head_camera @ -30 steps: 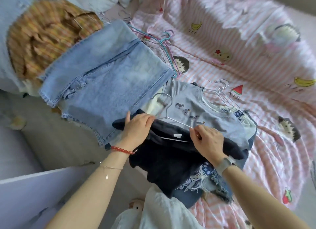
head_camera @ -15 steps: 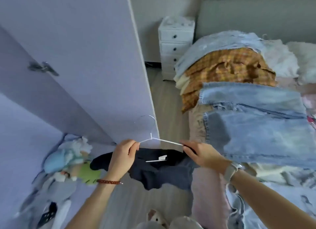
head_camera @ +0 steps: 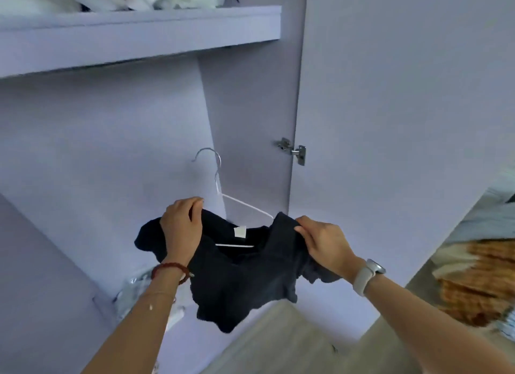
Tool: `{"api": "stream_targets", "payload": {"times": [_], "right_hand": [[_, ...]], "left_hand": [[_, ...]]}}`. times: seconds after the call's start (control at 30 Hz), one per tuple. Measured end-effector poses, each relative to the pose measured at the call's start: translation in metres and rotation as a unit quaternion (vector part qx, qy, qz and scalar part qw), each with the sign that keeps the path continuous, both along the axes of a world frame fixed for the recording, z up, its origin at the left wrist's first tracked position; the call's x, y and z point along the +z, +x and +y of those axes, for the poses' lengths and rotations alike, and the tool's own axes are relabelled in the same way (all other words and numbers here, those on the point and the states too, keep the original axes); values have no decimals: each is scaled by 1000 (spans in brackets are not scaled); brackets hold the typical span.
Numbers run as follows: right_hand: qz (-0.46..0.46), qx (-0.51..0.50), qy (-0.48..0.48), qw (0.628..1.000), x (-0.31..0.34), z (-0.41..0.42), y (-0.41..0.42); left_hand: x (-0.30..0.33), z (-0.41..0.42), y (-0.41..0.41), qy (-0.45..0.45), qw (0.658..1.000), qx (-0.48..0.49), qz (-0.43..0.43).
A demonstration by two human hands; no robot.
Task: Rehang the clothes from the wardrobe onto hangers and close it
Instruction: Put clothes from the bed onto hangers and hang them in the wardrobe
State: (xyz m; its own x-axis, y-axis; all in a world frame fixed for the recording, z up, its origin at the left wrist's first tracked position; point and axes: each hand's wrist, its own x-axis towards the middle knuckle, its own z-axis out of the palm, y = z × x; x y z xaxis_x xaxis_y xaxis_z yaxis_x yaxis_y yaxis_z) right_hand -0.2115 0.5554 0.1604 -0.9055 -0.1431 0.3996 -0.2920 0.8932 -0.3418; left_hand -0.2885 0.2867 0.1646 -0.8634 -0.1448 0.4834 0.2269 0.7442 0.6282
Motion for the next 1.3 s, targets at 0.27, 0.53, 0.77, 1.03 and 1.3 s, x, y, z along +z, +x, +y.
{"api": "stream_targets", "payload": {"times": [0.27,0.53,0.77,1.03,1.3], "right_hand": [[56,-47,-70,995,38,-31,-116],[58,-60,-163,983,97,-57,-234],[49,-87,-167,981,124,-72,-325],[1,-112,-198,974,105,-66,-372],[-8,-107,-181,978,96,-55,-370]], "left_hand": [[84,10,-40,-97,976,75,178],[175,31,-95,-297,884,176,314],[188,23,-140,-354,870,261,224],[177,13,-159,-404,827,320,227],[176,15,-161,-399,825,327,231]]}}
